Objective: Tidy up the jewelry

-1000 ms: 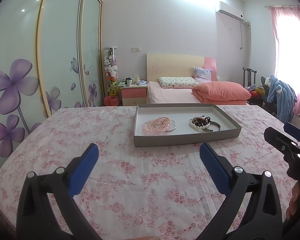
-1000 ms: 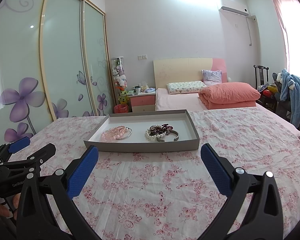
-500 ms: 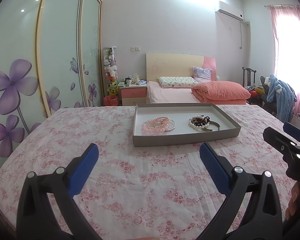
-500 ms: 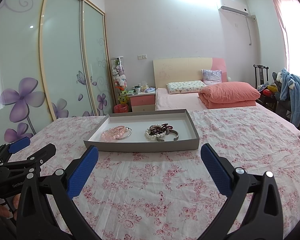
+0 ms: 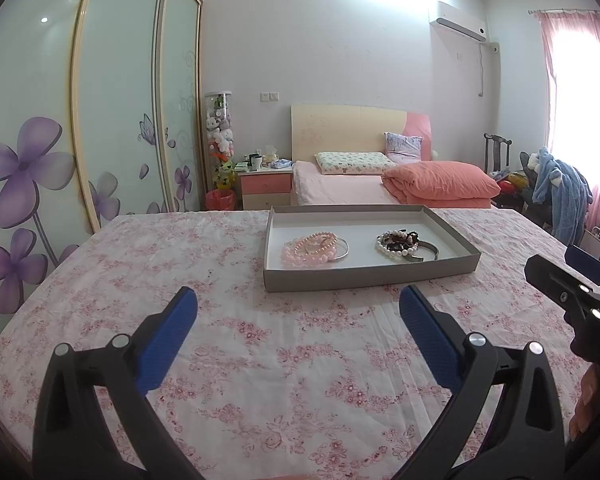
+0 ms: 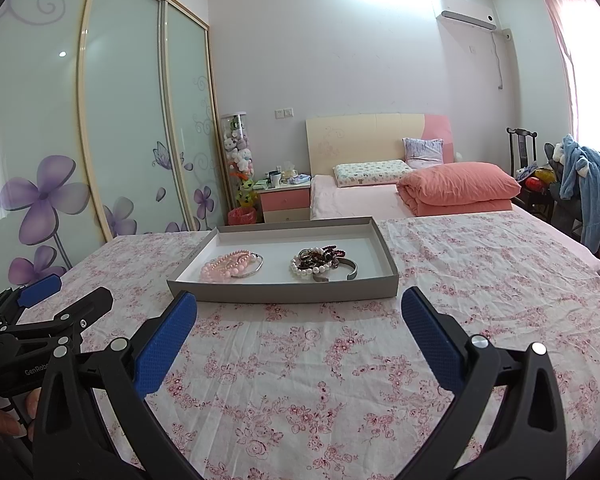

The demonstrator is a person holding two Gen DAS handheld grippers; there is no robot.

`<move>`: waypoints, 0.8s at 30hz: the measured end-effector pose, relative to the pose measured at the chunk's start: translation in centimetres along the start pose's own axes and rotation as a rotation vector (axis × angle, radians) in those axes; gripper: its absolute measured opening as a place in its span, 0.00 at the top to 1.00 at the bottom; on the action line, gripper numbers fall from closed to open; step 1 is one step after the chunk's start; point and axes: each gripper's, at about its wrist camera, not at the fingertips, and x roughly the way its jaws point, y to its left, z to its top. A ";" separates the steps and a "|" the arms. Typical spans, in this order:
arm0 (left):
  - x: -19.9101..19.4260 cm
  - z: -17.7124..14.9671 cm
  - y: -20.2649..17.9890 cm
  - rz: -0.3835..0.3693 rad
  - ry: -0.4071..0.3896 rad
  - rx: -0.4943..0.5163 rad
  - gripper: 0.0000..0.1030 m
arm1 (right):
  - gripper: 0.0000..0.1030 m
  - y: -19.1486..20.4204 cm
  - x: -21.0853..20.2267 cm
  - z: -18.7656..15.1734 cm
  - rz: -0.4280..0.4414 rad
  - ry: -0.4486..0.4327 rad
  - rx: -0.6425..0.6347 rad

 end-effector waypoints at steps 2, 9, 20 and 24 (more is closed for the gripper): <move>0.0 0.1 0.0 -0.001 0.000 0.000 0.04 | 0.02 0.0 0.0 0.0 0.000 0.000 -0.001; 0.0 0.1 0.0 -0.001 0.001 0.000 0.04 | 0.02 0.0 0.1 0.1 0.000 0.001 -0.001; 0.0 0.0 0.0 -0.001 0.004 0.000 0.04 | 0.02 0.0 0.1 0.0 -0.001 0.001 0.001; -0.2 -0.2 -0.2 -0.005 0.008 -0.005 0.04 | 0.02 0.0 0.0 0.0 -0.001 0.001 0.001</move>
